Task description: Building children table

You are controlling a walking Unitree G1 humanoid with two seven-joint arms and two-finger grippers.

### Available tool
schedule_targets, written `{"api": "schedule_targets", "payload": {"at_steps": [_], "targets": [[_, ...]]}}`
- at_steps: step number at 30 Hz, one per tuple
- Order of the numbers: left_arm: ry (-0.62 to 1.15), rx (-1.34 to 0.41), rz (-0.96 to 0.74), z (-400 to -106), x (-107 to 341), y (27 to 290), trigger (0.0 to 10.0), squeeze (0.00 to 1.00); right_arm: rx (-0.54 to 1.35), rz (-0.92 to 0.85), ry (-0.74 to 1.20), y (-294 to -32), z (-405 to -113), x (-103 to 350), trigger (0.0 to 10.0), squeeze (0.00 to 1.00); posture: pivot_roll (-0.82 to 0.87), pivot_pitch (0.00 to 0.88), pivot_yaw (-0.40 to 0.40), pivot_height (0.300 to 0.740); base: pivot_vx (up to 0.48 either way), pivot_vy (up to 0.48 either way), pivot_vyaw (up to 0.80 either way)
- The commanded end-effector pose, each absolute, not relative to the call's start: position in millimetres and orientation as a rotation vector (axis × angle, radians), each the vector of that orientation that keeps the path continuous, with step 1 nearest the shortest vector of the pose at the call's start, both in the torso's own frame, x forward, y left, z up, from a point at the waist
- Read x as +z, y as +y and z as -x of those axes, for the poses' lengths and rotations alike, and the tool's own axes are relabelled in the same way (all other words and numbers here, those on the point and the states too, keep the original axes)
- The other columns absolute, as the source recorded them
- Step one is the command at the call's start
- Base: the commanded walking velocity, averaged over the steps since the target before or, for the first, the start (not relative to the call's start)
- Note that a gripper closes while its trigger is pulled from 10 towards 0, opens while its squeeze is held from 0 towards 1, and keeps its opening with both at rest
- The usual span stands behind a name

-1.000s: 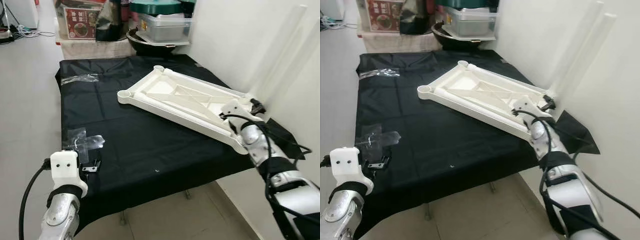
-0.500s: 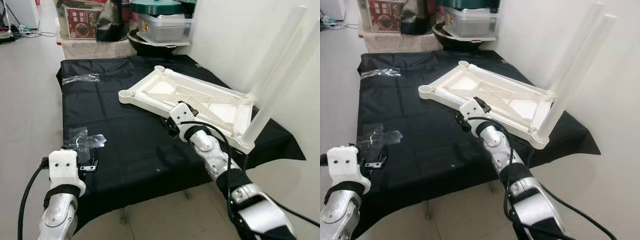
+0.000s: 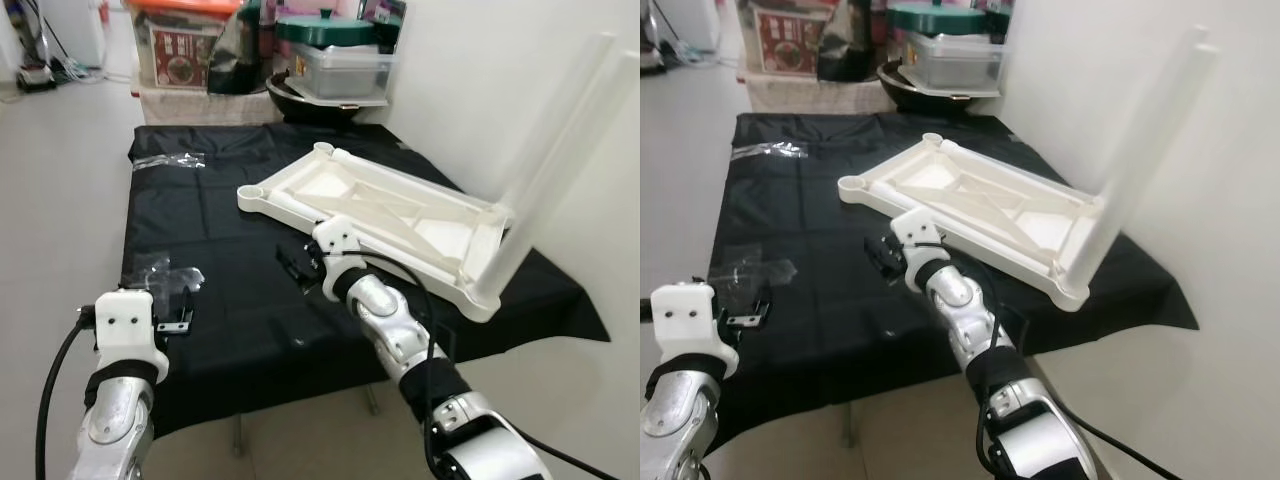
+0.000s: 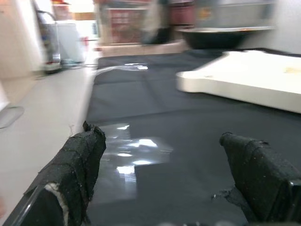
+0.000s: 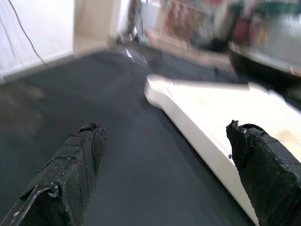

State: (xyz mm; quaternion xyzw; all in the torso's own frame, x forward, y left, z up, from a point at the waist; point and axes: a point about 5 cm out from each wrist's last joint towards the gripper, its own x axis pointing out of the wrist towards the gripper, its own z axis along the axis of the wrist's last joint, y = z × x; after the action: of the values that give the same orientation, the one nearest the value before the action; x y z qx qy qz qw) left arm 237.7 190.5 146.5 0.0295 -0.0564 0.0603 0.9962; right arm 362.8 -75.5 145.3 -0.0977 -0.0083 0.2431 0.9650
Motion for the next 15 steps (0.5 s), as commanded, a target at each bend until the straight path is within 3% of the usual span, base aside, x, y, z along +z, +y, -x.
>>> {"api": "schedule_targets", "payload": {"at_steps": [1,5,15], "targets": [[-0.098,0.124,-0.07,-237.2,144.9,190.7,10.0,0.0,0.489,0.164,0.014,-74.1,-360.8,143.7,10.0,0.0,0.12,0.0,-0.098,0.74,0.0,0.0,0.8],[-0.096,0.124,-0.066,-236.7,143.9,190.1,10.0,0.0,0.482,0.158,0.017,-74.8,-359.6,143.1,10.0,0.0,0.12,0.0,-0.098,0.74,0.0,0.0,0.8],[-0.091,0.117,-0.063,-237.4,140.6,189.2,10.0,0.0,0.462,0.146,0.053,-81.7,-352.5,138.0,10.0,0.0,0.08,0.0,-0.067,0.74,0.0,0.0,0.0]]}}
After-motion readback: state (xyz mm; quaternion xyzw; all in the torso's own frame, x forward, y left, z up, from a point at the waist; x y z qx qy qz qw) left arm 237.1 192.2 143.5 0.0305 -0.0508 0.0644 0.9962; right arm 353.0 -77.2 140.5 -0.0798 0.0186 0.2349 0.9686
